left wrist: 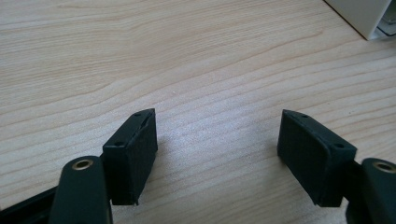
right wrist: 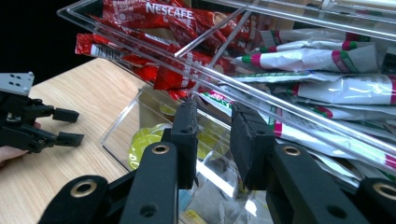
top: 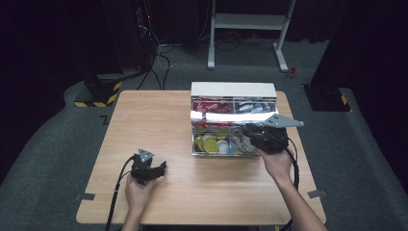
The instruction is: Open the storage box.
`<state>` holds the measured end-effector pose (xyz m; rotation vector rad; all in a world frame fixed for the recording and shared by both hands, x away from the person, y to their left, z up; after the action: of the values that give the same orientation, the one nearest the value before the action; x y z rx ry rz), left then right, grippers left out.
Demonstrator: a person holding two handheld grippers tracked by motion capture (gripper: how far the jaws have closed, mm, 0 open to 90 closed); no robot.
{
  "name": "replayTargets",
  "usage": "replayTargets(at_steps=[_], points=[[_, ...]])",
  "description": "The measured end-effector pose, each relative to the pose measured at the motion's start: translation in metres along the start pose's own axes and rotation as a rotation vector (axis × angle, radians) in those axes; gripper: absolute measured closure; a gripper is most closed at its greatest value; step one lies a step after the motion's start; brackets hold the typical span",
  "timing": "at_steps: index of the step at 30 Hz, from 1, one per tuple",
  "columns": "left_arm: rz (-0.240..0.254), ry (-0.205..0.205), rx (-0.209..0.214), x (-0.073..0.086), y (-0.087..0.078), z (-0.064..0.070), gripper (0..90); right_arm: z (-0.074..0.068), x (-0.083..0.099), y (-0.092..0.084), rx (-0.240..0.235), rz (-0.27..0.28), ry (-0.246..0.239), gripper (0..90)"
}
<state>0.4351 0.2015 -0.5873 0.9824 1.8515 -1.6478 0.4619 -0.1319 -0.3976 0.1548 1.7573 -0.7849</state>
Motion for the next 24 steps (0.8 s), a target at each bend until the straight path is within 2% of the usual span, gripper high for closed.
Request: replayTargets(at_steps=[3,4,9,15,24], points=[[0.0,0.0,0.001,0.0,0.0,0.0,29.0,0.0,-0.002,0.0,0.003,0.008,-0.006,71.4],[-0.003,0.002,0.002,0.0,0.0,0.0,29.0,0.0,-0.003,-0.001,0.02,0.006,-0.019,71.2],[-0.003,0.003,0.003,0.0,0.0,0.0,28.9,0.002,-0.006,-0.003,0.025,0.02,-0.012,71.2],[-0.003,0.002,0.004,0.0,0.0,0.0,28.9,0.003,-0.01,-0.003,0.031,0.008,-0.014,70.8],[-0.003,0.002,0.004,0.0,0.0,0.0,29.0,0.005,-0.022,-0.008,0.071,0.005,-0.031,70.3]])
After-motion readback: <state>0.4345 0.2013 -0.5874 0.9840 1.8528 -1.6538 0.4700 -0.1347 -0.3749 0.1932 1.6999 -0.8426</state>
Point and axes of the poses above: each handheld gripper's, and its own axes: y roughly forward along the jaws, x roughly out of its underside, z roughly to its right, the point moved 9 cm from there along y, roughly forward along the jaws, and after that the axes turned 14 degrees about -x, right-handed, at the moved point
